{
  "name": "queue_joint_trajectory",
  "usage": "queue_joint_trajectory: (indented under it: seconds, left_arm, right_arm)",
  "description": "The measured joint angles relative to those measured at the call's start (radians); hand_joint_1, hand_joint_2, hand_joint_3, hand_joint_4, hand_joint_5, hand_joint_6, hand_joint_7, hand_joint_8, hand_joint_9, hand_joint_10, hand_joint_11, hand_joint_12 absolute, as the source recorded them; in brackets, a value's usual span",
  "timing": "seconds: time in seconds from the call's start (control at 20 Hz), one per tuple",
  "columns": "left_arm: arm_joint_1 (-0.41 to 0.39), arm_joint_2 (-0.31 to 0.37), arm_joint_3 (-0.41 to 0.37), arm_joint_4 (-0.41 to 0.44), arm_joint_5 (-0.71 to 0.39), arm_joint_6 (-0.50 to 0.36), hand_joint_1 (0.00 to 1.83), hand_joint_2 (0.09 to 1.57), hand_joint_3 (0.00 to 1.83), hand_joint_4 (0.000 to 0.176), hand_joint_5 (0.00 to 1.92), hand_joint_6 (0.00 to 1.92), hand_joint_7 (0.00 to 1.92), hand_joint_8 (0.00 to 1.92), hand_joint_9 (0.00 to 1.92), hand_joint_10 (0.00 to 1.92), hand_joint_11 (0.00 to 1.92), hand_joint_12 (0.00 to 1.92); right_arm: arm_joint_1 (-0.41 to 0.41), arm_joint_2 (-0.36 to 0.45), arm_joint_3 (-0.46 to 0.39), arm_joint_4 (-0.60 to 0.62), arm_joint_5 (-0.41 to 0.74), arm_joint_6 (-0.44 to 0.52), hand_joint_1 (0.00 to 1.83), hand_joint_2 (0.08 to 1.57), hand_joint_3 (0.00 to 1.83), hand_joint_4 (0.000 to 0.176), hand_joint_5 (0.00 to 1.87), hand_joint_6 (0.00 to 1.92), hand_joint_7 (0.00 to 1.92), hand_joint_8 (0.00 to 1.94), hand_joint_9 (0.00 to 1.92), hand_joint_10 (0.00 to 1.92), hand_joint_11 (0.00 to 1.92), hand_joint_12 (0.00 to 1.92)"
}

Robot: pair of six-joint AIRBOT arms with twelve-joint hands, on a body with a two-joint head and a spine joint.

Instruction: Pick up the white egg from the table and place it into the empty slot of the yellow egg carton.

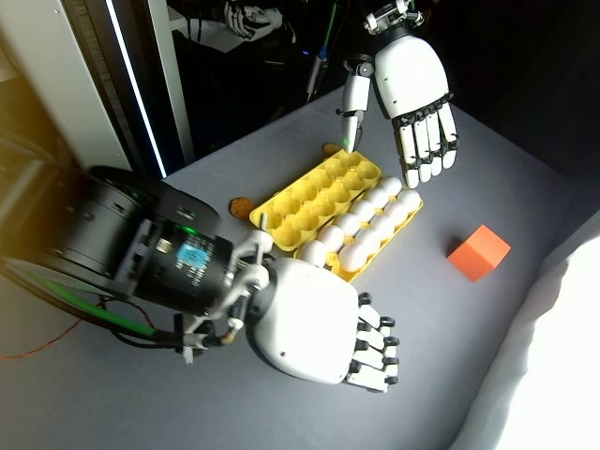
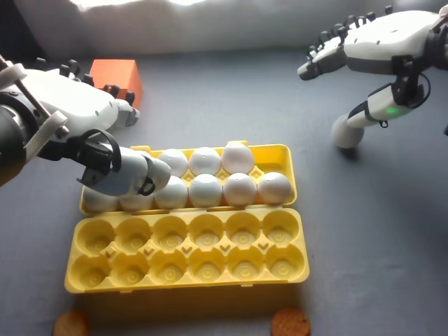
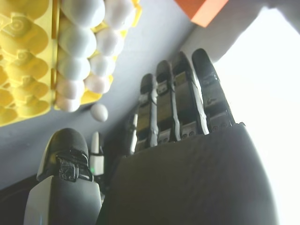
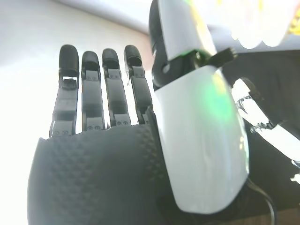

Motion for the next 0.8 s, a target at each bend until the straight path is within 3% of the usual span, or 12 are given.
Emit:
queue_joint_trajectory:
  seconds: [0.15,0.2,0.3,0.35,0.45,0.8]
  left_arm:
    - [-0.001,0.0,0.0,-0.002,-0.019,-0.003,0.0,1.23,0.0,0.0,0.25,0.0,0.29,0.01,0.26,0.01,0.0,0.45]
    - [-0.001,0.0,-0.001,-0.001,-0.027,-0.003,0.0,1.24,0.0,0.0,0.25,0.0,0.29,0.0,0.26,0.01,0.0,0.47]
    - [-0.001,0.0,-0.001,-0.002,-0.039,-0.003,0.0,1.24,0.0,0.0,0.25,0.0,0.29,0.0,0.26,0.0,0.0,0.49]
    - [-0.001,0.0,-0.001,-0.002,-0.046,-0.003,0.0,1.24,0.0,0.0,0.22,0.0,0.25,0.0,0.22,0.0,0.0,0.4]
    - [-0.002,0.0,0.002,-0.002,-0.066,-0.014,0.0,1.25,0.0,0.0,0.27,0.01,0.3,0.01,0.27,0.02,0.0,0.5]
    - [-0.02,-0.001,0.014,0.004,-0.085,-0.02,0.0,1.26,0.0,0.0,0.25,0.0,0.3,0.0,0.27,0.0,0.0,0.48]
  right_arm:
    - [-0.028,-0.016,0.027,0.0,-0.006,0.001,1.2,1.08,0.0,0.0,0.42,0.02,0.25,0.01,0.21,0.01,0.0,0.87]
    - [-0.034,-0.022,0.033,0.0,-0.009,0.004,1.17,1.09,0.0,0.0,0.35,0.0,0.22,0.0,0.2,0.0,0.0,0.83]
    - [-0.04,-0.032,0.042,0.001,-0.005,0.009,1.22,1.07,0.0,0.0,0.41,0.02,0.26,0.01,0.23,0.01,0.0,0.9]
    - [-0.042,-0.036,0.046,0.001,-0.005,0.01,1.22,1.09,0.0,0.0,0.39,0.01,0.25,0.0,0.21,0.0,0.0,0.88]
    - [-0.049,-0.04,0.048,0.001,0.005,0.01,1.2,1.1,0.01,0.0,0.36,0.0,0.23,0.0,0.22,0.0,0.0,0.87]
    - [-0.092,-0.073,0.098,0.001,0.017,0.018,1.2,1.1,0.0,0.0,0.42,0.02,0.3,0.01,0.26,0.01,0.0,0.97]
